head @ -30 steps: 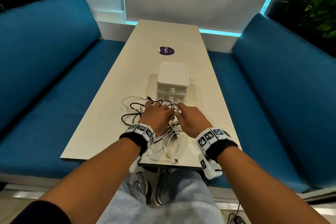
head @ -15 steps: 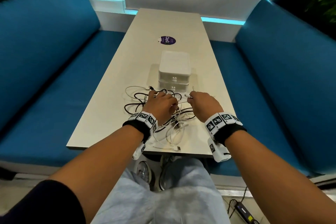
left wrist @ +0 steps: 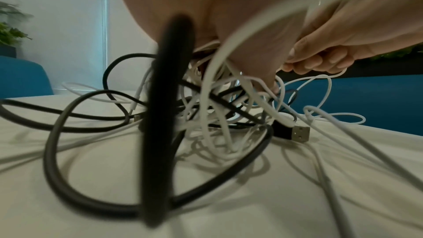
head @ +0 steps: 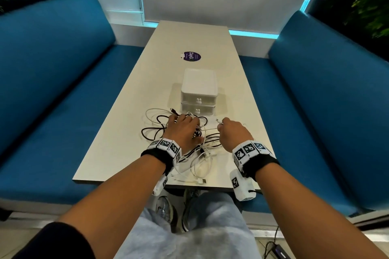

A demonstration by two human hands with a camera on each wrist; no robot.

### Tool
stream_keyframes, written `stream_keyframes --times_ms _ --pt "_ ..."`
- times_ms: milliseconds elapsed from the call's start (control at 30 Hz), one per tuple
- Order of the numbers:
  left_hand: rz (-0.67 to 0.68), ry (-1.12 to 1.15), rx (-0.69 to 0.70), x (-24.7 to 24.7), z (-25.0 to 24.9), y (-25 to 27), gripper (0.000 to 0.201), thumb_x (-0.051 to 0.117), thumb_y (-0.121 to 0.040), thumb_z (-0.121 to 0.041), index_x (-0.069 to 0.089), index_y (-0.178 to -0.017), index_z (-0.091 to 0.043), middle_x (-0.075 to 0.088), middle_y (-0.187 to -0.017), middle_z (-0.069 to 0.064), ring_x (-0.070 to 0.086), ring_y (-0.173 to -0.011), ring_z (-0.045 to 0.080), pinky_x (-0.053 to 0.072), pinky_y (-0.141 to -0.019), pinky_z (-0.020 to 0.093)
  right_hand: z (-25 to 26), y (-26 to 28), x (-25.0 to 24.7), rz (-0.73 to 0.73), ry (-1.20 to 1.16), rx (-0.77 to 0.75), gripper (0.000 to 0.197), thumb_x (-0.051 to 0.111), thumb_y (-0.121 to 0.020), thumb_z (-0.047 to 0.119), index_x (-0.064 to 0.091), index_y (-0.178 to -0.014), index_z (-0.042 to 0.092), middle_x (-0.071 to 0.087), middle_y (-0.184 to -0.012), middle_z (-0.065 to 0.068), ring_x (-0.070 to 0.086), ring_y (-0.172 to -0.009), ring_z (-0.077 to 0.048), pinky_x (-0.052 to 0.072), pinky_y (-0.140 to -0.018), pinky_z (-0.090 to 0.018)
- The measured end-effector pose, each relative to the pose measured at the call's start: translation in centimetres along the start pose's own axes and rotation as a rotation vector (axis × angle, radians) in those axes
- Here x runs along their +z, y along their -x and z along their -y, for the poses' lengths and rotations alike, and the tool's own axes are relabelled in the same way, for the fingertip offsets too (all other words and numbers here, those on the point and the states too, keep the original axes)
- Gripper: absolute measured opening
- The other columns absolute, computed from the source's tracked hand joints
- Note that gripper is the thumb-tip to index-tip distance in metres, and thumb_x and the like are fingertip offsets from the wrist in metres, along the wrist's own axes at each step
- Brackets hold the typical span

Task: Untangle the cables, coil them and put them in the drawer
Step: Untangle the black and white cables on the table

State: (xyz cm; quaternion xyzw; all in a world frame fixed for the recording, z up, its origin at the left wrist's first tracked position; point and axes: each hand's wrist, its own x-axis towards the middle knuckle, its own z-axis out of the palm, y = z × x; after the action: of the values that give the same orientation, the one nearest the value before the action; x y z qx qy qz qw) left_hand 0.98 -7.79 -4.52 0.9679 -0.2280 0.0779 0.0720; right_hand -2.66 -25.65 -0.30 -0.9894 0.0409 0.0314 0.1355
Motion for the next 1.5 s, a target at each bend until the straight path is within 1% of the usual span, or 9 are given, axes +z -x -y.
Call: stream_keyframes --times_ms 233,467,633,867,1033,1167,1267,1367,1500 --pt "-0.021 0.038 -0.079 -0.3 0.3 0.0 0.067 0.060 -0.081 -0.062 0.038 -0.134 -0.027 0.051 -0.132 -0.001 0.048 -0.122 0.024 0.023 -0.107 0.048 -0.1 -0.1 -0.1 0.018 -0.014 -0.010 0.028 0.038 -0.101 0.030 0.051 -0.109 0.007 0.064 -0.109 -0.015 0.059 -0.098 -0.033 0.043 -0.073 -0.035" --pt "-0.124 0.155 0.060 -0.8 0.3 0.3 0.022 0.062 -0.091 -0.033 0.060 -0.113 -0.034 0.052 -0.120 -0.005 0.053 -0.115 0.020 0.024 -0.105 0.047 -0.3 0.2 -0.4 -0.004 -0.077 -0.050 0.032 0.052 -0.096 0.044 0.058 -0.110 0.016 0.067 -0.107 -0.010 0.061 -0.096 -0.030 0.046 -0.074 -0.033" --pt "-0.102 0.111 -0.006 -1.2 -0.2 0.3 0.027 0.052 -0.089 -0.023 0.059 -0.111 -0.036 0.053 -0.123 -0.011 0.053 -0.115 0.016 0.023 -0.106 0.046 0.3 0.1 -0.7 0.001 -0.079 -0.037 0.029 0.052 -0.096 0.045 0.060 -0.108 0.020 0.067 -0.104 -0.011 0.061 -0.094 -0.031 0.043 -0.070 -0.031" --pt "-0.084 0.101 -0.067 -1.3 -0.4 0.2 0.035 0.041 -0.095 -0.027 0.058 -0.123 -0.039 0.057 -0.130 -0.016 0.048 -0.123 0.013 0.022 -0.107 0.047 0.2 0.1 -1.4 -0.015 -0.085 -0.032 0.026 0.050 -0.097 0.042 0.058 -0.105 0.019 0.065 -0.100 -0.010 0.060 -0.089 -0.031 0.049 -0.074 -0.034" --pt "-0.063 0.065 -0.190 -0.9 1.3 0.4 0.042 0.045 -0.094 -0.023 0.049 -0.134 -0.034 0.054 -0.135 -0.004 0.047 -0.124 0.022 0.022 -0.105 0.049 -2.3 0.3 -1.9 -0.083 -0.008 0.113 0.019 0.047 -0.098 0.035 0.053 -0.100 0.017 0.059 -0.092 -0.010 0.055 -0.079 -0.033 0.046 -0.067 -0.033" --pt "-0.093 0.031 -0.098 -1.1 1.8 0.6 0.049 0.054 -0.090 -0.021 0.045 -0.138 -0.027 0.048 -0.139 0.001 0.046 -0.125 0.026 0.026 -0.104 0.049 -5.6 1.0 -2.6 -0.130 0.194 0.309 0.008 0.049 -0.093 0.020 0.048 -0.087 0.014 0.056 -0.088 -0.008 0.050 -0.072 -0.030 0.044 -0.066 -0.034" --pt "-0.141 0.049 -0.030 -1.4 0.3 0.4 0.055 0.060 -0.079 -0.010 0.050 -0.131 -0.022 0.047 -0.135 0.004 0.046 -0.121 0.028 0.030 -0.103 0.047 -6.8 1.8 -2.1 -0.045 0.304 0.385 0.006 0.056 -0.089 0.016 0.055 -0.090 0.011 0.061 -0.089 -0.006 0.057 -0.074 -0.027 0.044 -0.063 -0.033" --pt "-0.194 0.061 0.082 -1.9 -1.2 0.5 0.040 0.062 -0.073 -0.006 0.057 -0.110 -0.021 0.050 -0.122 0.003 0.043 -0.113 0.027 0.033 -0.097 0.041 -7.2 2.5 -1.3 0.012 0.264 0.365 0.024 0.059 -0.090 0.025 0.048 -0.106 0.011 0.063 -0.101 -0.007 0.064 -0.090 -0.029 0.043 -0.063 -0.034" --pt "-0.176 -0.029 0.228 -2.2 -2.5 1.3 0.012 0.055 -0.079 -0.028 0.061 -0.086 -0.022 0.053 -0.101 -0.002 0.044 -0.101 0.025 0.030 -0.094 0.040 -6.5 2.4 0.8 0.101 0.070 0.263 0.050 0.053 -0.092 0.021 0.031 -0.134 0.006 0.060 -0.116 -0.017 0.061 -0.104 -0.036 0.048 -0.076 -0.037"
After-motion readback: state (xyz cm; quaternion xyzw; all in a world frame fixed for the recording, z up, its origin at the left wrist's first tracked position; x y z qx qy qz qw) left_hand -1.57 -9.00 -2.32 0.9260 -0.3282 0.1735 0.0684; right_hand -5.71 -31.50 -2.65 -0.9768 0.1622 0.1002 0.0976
